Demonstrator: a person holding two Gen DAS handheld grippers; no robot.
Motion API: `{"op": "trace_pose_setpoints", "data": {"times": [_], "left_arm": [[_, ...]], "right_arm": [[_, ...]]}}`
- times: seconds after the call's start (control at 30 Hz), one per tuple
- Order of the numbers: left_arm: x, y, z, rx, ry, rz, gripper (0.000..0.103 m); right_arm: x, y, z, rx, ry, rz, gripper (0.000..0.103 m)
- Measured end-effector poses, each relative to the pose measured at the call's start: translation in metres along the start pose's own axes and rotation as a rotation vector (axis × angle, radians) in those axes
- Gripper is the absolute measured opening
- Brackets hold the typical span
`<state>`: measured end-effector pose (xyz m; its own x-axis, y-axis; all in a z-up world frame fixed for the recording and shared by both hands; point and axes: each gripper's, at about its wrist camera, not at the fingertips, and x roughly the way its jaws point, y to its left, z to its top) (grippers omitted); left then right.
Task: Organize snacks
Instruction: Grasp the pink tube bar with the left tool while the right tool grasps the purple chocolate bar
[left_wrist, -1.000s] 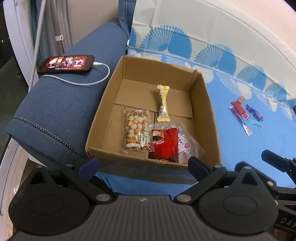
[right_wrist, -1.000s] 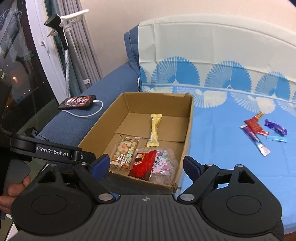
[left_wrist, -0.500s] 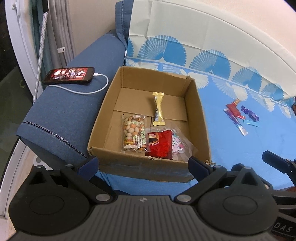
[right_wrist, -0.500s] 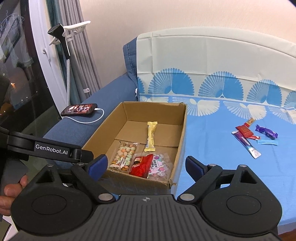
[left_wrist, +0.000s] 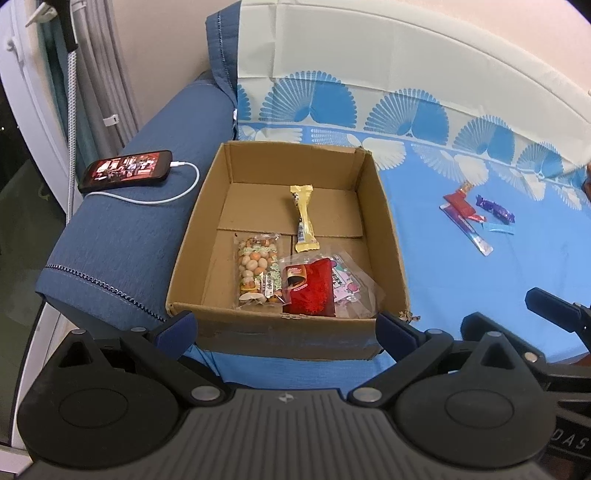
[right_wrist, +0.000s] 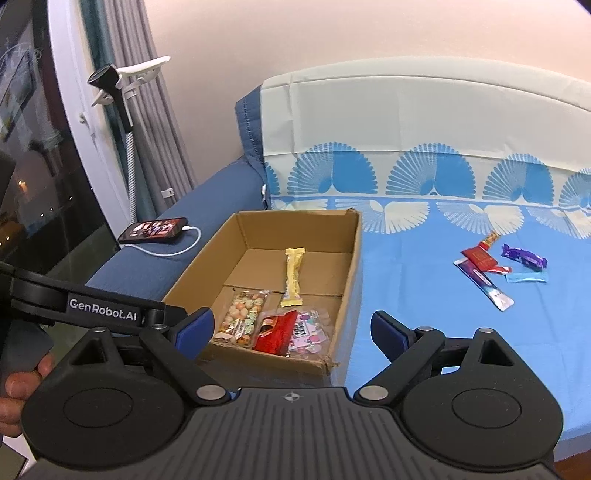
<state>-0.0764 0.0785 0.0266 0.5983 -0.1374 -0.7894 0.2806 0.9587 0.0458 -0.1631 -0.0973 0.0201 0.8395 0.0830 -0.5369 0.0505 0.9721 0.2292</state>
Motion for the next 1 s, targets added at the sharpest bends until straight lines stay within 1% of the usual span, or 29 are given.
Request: {"op": "trace_pose_setpoints", "data": {"times": [0.23, 0.37, 0.53, 0.8, 0.93, 1.0], "left_arm": [[0.007, -0.020, 0.010, 0.038, 0.009, 0.015, 0.103], [0.010, -0.033, 0.019, 0.059, 0.008, 0.012, 0.103], [0.017, -0.056, 0.032, 0.109, 0.007, 0.005, 0.103], [0.037, -0.096, 0.056, 0.142, 0.019, -0.028, 0.103], [0.057, -0.121, 0.071, 0.154, 0.051, -0.046, 0.103], [0.069, -0.136, 0.081, 0.160, 0.068, -0.041, 0.103]], "right_arm": [[0.003, -0.025, -0.004, 0.061, 0.010, -0.019, 0.093], [0.004, -0.041, -0.004, 0.084, 0.007, -0.038, 0.093], [0.005, -0.065, -0.004, 0.127, 0.005, -0.073, 0.093], [0.006, -0.114, -0.005, 0.187, 0.001, -0.170, 0.093], [0.004, -0.147, -0.003, 0.221, -0.016, -0.235, 0.093], [0.005, -0.166, -0.003, 0.240, -0.023, -0.268, 0.093]]}}
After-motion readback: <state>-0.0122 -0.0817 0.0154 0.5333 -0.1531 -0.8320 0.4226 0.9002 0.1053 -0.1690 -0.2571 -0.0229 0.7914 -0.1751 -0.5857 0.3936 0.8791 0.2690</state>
